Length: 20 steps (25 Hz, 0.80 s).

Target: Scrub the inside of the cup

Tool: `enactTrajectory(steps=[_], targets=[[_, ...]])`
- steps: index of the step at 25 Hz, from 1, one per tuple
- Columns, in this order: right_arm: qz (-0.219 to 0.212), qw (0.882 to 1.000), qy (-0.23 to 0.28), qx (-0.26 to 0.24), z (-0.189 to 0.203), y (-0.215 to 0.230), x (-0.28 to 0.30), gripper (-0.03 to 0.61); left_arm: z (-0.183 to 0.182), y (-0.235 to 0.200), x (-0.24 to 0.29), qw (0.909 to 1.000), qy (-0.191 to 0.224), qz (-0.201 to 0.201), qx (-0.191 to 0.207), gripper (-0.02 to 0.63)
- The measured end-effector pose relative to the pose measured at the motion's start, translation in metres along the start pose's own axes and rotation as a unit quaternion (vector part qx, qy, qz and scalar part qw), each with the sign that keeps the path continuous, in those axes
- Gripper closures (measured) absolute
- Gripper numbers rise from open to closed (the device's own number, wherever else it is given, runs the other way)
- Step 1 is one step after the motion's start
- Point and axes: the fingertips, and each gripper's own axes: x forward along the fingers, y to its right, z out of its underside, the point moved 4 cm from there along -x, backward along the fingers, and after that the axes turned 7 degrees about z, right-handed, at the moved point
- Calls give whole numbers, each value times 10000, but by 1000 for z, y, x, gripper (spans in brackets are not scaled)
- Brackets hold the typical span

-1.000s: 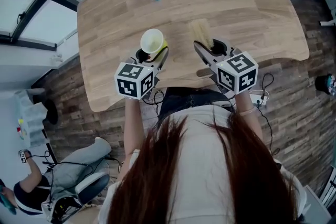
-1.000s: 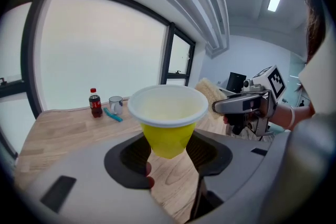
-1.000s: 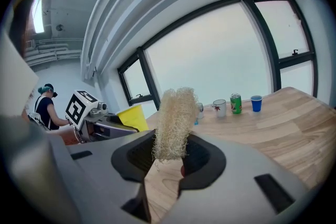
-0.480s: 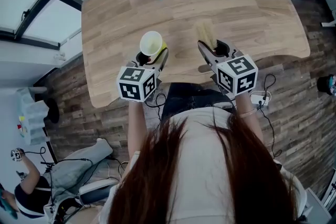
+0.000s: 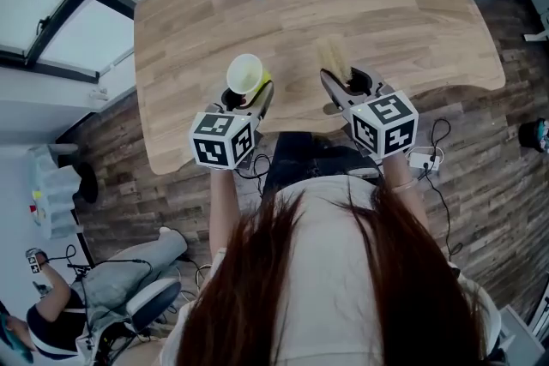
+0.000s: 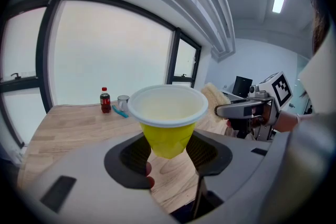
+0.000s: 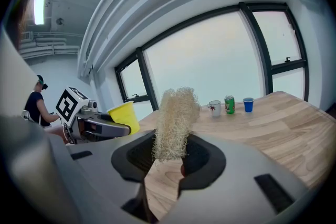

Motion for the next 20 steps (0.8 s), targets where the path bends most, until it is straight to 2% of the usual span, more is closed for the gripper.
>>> enactTrajectory(steps=[6, 20], targets=[[173, 9998, 55, 41, -5, 3, 4, 451, -13, -6, 5, 9999, 44, 130, 100, 399], [584, 9979, 34, 263, -34, 4, 42, 451, -43, -49, 25, 9982, -141, 574, 138, 399]])
